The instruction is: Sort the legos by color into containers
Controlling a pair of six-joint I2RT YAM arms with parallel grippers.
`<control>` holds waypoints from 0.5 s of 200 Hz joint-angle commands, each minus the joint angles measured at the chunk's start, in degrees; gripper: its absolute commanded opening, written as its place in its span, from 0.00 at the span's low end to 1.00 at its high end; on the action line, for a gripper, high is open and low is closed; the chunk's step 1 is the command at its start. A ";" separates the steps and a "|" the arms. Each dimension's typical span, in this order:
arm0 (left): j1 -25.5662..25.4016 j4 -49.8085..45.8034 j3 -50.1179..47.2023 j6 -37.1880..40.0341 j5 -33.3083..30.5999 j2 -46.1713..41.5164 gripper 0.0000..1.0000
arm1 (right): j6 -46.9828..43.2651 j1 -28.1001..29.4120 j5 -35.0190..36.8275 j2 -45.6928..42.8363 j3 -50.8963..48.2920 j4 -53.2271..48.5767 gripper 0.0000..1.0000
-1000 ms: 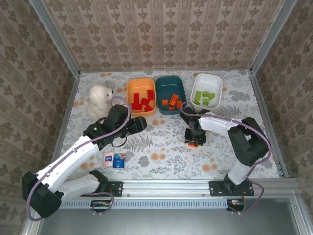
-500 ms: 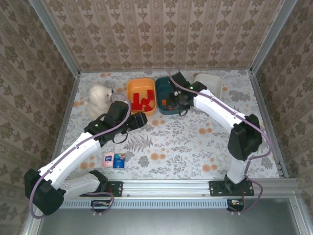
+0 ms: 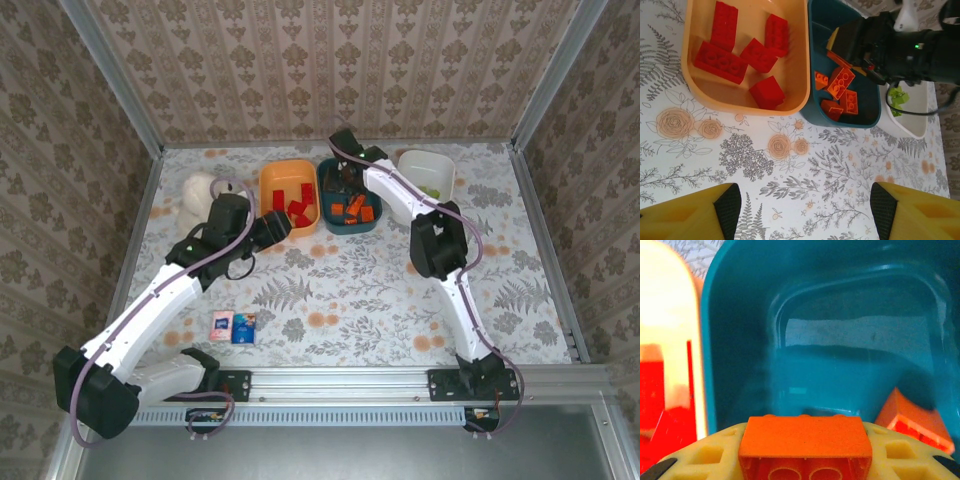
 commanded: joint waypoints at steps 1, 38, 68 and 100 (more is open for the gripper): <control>0.59 -0.22 1.90 0.61 0.00 -0.47 0.72 | -0.20 -0.36 -1.70 4.75 6.99 -3.80 0.34; 0.59 -0.87 1.51 0.11 -0.76 -1.04 0.72 | 0.71 -0.75 -2.30 9.41 12.35 -6.19 0.39; 0.59 -0.89 1.59 0.17 -1.07 -1.04 0.72 | 0.55 -0.99 -3.01 10.25 12.34 -7.88 0.47; 0.59 -1.55 2.21 0.60 -1.38 -1.00 0.72 | -0.35 -0.95 -2.68 7.22 12.20 -8.11 0.61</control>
